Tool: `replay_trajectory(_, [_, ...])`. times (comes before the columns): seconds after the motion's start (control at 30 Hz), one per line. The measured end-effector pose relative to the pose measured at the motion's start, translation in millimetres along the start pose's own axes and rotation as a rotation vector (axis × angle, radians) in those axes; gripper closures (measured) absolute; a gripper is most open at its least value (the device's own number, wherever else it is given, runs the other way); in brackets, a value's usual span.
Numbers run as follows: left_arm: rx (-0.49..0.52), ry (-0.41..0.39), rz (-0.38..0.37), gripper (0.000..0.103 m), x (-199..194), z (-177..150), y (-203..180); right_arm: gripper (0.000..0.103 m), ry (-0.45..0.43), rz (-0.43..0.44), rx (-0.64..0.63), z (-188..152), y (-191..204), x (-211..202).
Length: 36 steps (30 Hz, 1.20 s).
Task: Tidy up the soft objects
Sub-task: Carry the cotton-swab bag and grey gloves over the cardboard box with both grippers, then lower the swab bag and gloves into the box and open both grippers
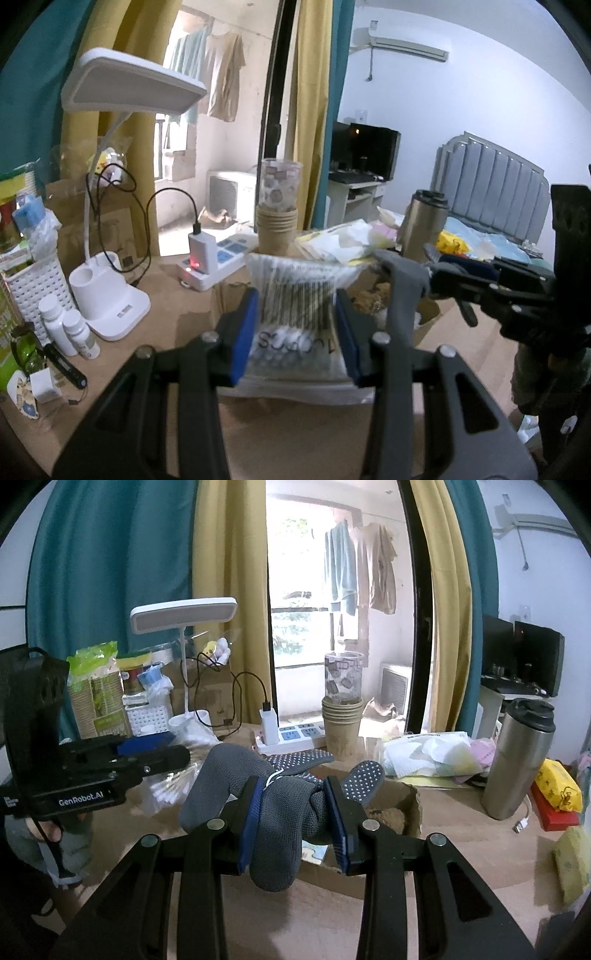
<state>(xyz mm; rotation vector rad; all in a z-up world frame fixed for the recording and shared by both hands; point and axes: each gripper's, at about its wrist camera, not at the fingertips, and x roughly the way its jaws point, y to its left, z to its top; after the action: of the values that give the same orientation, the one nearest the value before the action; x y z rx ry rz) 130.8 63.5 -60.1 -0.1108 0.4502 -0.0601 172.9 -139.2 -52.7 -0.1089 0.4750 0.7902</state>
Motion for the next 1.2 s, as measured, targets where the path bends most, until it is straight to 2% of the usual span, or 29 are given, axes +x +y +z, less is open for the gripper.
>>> replay_trajectory(0.23, [-0.003,-0.018,0.020,0.061,16.1,1.7,3.5,0.067,0.001,-0.003,0.024,4.3,-4.7,16.2])
replay_trajectory(0.53, [-0.022,0.000,0.031,0.061,38.7,-1.4,10.2,0.066,0.043,-0.004,0.034,2.8,-5.4,43.3])
replay_trajectory(0.77, [-0.028,0.034,0.047,0.060,56.5,-9.4,10.4,0.066,0.071,-0.027,0.059,0.2,-9.0,61.9])
replay_trajectory(0.93, [-0.047,0.093,0.075,0.060,73.1,-17.1,15.5,0.066,0.120,-0.039,0.078,-4.0,-10.2,79.5])
replay_trajectory(1.2, [-0.042,0.137,0.072,0.058,83.8,-23.7,14.1,0.065,0.172,-0.048,0.084,-12.8,-6.2,97.8])
